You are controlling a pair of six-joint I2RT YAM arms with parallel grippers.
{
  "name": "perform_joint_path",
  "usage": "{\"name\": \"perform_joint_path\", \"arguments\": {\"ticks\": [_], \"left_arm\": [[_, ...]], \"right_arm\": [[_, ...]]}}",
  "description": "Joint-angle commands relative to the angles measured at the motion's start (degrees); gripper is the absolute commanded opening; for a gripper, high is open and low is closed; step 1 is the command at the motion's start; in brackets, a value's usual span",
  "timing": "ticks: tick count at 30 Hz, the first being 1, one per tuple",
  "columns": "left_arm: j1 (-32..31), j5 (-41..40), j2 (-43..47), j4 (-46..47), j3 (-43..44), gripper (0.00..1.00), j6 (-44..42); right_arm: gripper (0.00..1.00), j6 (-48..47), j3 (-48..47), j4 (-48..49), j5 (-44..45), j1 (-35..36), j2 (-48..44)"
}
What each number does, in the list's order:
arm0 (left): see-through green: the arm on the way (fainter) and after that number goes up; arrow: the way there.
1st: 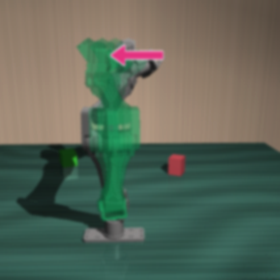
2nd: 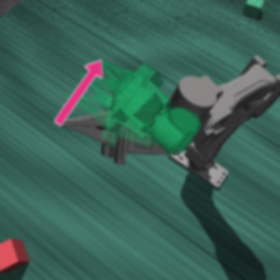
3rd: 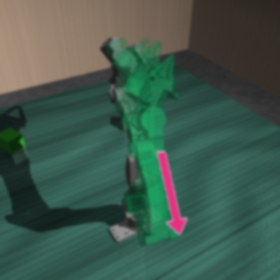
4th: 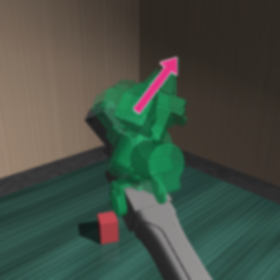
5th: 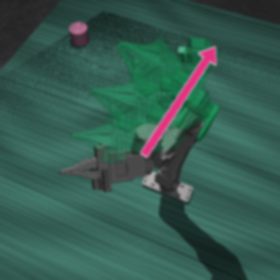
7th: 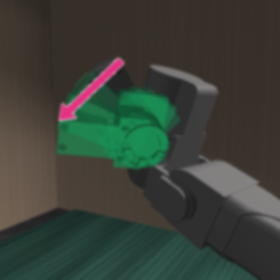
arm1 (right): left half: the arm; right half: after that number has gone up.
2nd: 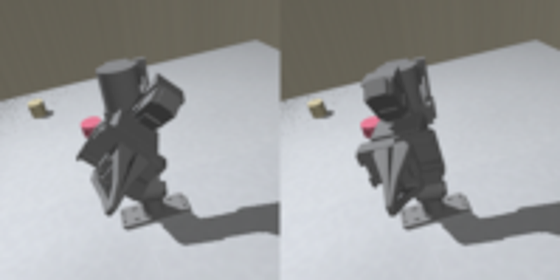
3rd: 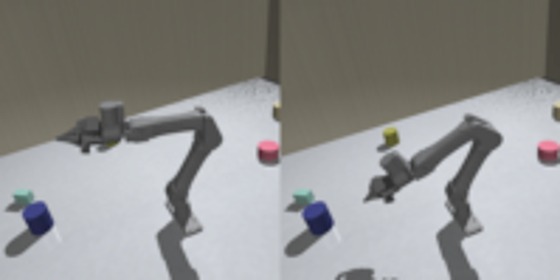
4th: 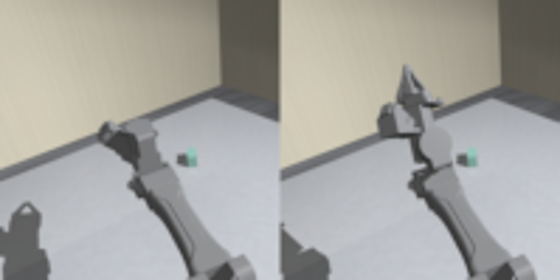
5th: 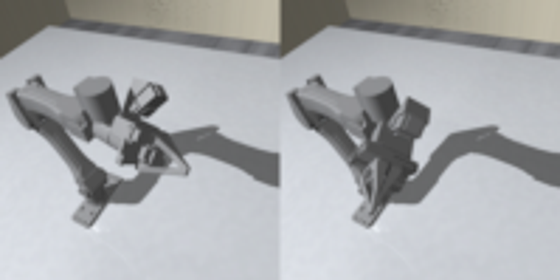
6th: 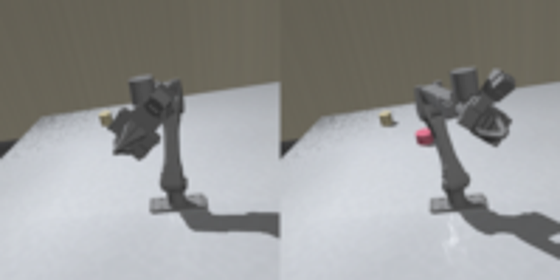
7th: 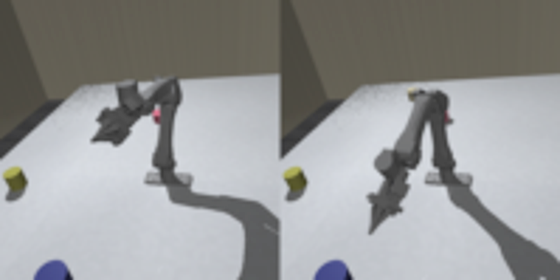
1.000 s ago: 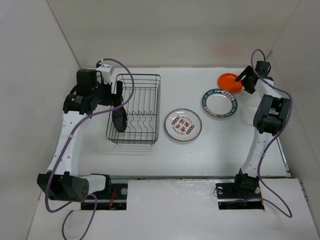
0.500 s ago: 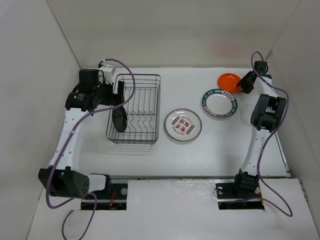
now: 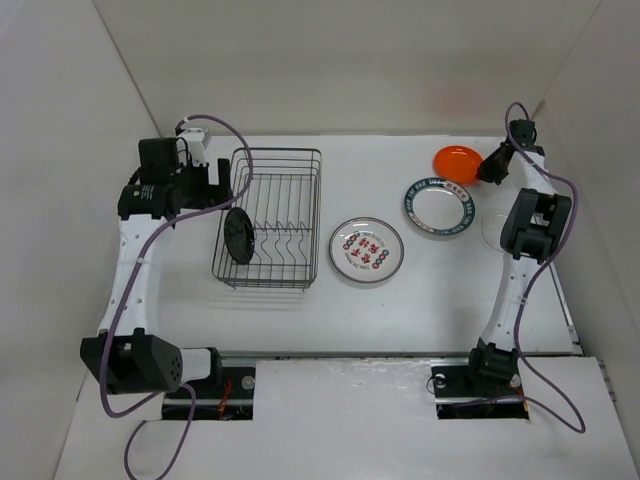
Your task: Load the plates into the dish rack
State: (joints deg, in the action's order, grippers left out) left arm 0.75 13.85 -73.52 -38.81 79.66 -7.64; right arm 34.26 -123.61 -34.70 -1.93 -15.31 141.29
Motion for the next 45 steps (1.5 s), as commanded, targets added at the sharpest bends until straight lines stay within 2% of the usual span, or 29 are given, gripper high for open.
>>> {"name": "perform_joint_path", "arguments": {"ticks": [1,7,13,14,17,20,23,29,33,36,38,42,45], "left_arm": [[1.4,2.1,-0.2,0.8,0.7,1.0,-1.3],[1.9,2.5,-1.8,3.6,1.3,1.0,-1.9],[1.9,5.6,-5.0,5.8,6.0,1.0,0.2],[1.9,5.6,-5.7,6.7,6.6,1.0,0.9],[1.9,7.7,-8.8,7.5,9.7,1.0,1.9],[1.3,9.7,-12.2,8.0,14.1,1.0,3.2],[0.7,11.5,-15.2,7.3,18.1,1.0,3.9],[0.1,17.3,-16.2,6.6,20.6,1.0,0.4],[-1.6,22.7,-16.2,7.3,22.7,1.0,-0.2],[-2.3,29.8,-17.7,7.3,25.4,1.0,1.0],[-4.2,31.8,-18.6,7.3,26.8,1.0,1.0],[-8.7,26.9,-19.9,7.3,26.8,1.0,-0.7],[-9.2,25.2,-21.1,7.9,26.2,1.0,-0.7]], "right_arm": [[0.0,1.5,-2.2,-3.5,1.5,0.0,1.5],[0.0,10.5,5.9,9.2,2.5,0.0,-8.3],[0.0,14.2,4.4,16.8,1.4,0.0,-12.1],[0.0,16.6,7.2,22.6,-0.2,0.0,-14.1],[0.0,17.4,8.7,28.5,-6.4,0.0,-14.1],[0.0,16.9,6.0,27.7,-10.2,0.5,-11.7],[0.0,17.5,7.3,28.4,-13.4,0.5,-11.0],[0.0,17.6,16.9,40.9,-22.9,3.1,-15.2],[0.0,12.9,20.9,43.7,-27.3,7.8,-20.2],[0.0,8.2,23.8,45.1,-28.9,13.6,-24.6],[0.0,6.0,26.6,46.8,-30.0,18.8,-26.8],[0.0,1.8,30.7,49.6,-30.0,28.1,-33.2],[0.0,1.2,32.6,52.0,-29.4,31.1,-35.3]]}}
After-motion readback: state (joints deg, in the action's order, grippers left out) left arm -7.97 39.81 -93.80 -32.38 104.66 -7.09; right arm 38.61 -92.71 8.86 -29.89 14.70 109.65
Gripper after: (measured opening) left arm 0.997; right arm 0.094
